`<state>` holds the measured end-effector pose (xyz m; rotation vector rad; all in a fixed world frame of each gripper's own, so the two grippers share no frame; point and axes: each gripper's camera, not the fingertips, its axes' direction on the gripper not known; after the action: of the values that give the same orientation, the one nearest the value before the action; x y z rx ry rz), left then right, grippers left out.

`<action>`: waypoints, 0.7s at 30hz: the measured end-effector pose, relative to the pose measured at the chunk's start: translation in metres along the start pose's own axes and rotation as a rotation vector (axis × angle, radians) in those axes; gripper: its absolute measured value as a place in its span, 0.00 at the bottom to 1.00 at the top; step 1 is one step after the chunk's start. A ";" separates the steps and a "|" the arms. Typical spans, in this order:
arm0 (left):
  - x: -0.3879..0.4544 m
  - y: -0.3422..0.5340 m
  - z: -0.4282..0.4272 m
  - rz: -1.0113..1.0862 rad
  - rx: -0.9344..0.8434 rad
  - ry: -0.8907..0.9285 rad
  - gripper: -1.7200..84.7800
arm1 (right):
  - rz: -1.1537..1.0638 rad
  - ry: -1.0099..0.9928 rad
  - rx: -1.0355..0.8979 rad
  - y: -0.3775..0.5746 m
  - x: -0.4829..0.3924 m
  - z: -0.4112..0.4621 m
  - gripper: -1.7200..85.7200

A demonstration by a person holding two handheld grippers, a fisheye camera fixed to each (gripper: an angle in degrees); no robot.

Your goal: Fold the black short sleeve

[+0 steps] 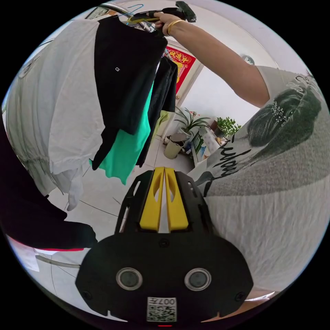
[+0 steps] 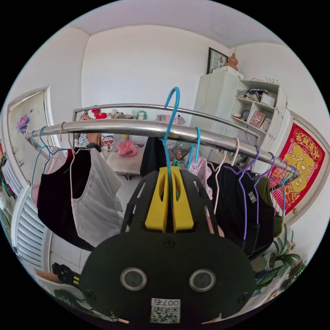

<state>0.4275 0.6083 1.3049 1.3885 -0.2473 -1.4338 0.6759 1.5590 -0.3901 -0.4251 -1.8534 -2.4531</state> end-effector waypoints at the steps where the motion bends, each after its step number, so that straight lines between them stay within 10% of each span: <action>1: 0.000 -0.002 -0.007 0.001 0.004 0.000 0.01 | -0.002 -0.011 -0.016 -0.002 0.000 -0.002 0.02; 21: 0.100 -0.174 -0.127 0.252 0.390 -0.198 0.17 | 0.116 0.000 0.065 0.223 0.038 -0.407 0.02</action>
<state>0.4646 0.6658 1.0775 1.4598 -0.8374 -1.3549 0.6038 1.1138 -0.2733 -0.5139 -1.8463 -2.3119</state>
